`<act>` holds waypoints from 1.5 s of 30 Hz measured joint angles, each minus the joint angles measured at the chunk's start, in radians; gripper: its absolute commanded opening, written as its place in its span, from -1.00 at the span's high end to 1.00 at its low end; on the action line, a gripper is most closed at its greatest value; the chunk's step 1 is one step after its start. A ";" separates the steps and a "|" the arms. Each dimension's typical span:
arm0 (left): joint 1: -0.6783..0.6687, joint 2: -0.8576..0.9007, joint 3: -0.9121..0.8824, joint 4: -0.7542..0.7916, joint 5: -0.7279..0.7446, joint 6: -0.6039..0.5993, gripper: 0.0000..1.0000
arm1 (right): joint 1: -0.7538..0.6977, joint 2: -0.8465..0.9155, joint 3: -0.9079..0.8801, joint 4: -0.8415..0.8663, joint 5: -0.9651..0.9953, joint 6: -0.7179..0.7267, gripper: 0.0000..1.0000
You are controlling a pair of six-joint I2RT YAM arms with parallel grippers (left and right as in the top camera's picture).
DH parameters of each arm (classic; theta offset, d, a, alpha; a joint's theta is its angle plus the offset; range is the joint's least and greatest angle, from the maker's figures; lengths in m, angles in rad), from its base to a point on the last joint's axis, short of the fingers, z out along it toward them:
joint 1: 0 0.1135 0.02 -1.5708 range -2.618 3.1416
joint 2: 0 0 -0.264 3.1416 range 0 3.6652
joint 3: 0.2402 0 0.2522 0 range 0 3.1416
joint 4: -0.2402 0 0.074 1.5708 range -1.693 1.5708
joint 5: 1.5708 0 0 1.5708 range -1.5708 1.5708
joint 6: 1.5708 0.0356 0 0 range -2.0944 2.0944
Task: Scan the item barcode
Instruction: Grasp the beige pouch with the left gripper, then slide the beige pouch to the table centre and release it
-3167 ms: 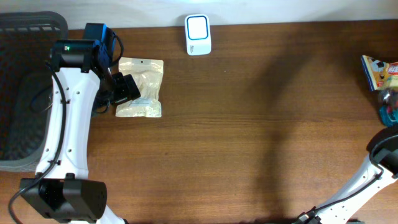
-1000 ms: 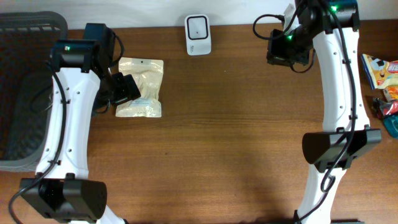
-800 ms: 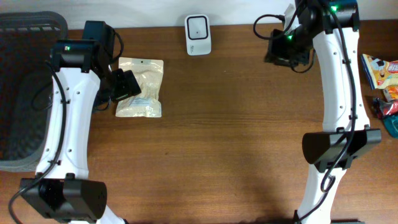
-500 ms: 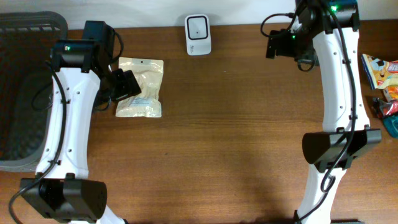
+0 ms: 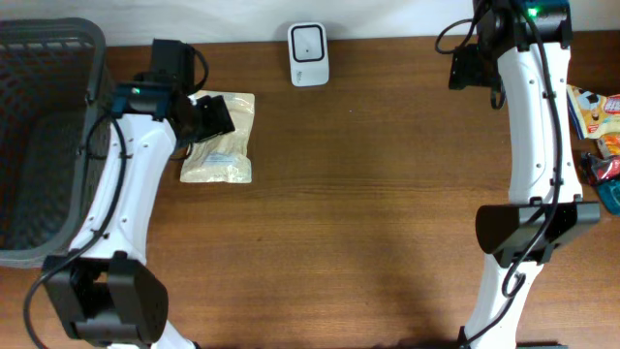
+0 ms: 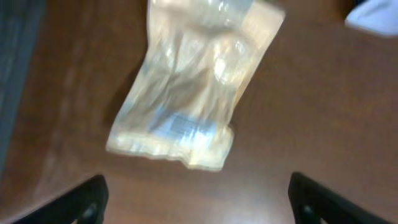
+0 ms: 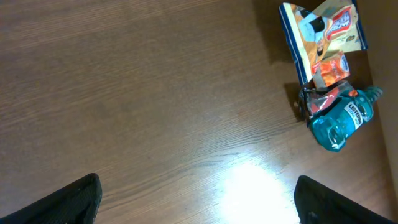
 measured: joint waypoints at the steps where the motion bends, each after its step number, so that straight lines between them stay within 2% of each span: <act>1: 0.000 0.009 -0.011 0.035 0.000 0.014 -0.80 | 0.000 0.000 0.000 0.001 0.003 0.000 -0.97; 9: -0.034 0.169 -0.018 0.212 -0.049 0.114 -0.85 | 0.000 0.000 0.000 0.000 0.006 0.000 -0.97; 17: -0.093 0.307 -0.022 0.316 -0.261 0.138 -0.89 | 0.000 0.000 0.000 0.000 0.006 0.000 -0.97; 19: -0.093 0.336 -0.022 0.333 -0.316 0.145 -0.99 | 0.000 0.000 0.000 0.000 0.006 0.000 -0.97; 22: -0.074 0.372 -0.022 0.326 -0.327 0.150 -0.99 | 0.000 0.000 0.000 0.001 0.006 0.000 -0.97; 26: -0.043 0.407 -0.023 0.298 -0.195 0.153 -0.97 | 0.000 0.000 0.000 0.000 0.006 0.000 -0.97; 29: -0.050 0.407 -0.023 0.284 -0.074 0.179 -0.77 | 0.000 0.000 0.000 0.001 0.006 0.000 -0.97; 31: -0.068 0.407 -0.023 0.272 0.013 0.225 -0.75 | 0.000 0.000 0.000 0.000 0.006 0.000 -0.97; 40: -0.255 0.401 -0.014 0.129 0.286 0.294 -0.69 | 0.000 0.000 0.000 0.000 0.010 0.000 -0.97; 43: -0.320 0.401 -0.013 0.111 0.406 0.284 -0.56 | 0.000 0.000 0.000 0.000 0.010 0.000 -0.97; 45: -0.371 0.404 -0.011 0.107 0.494 0.274 -0.54 | 0.000 0.000 0.000 0.001 0.010 0.000 -0.97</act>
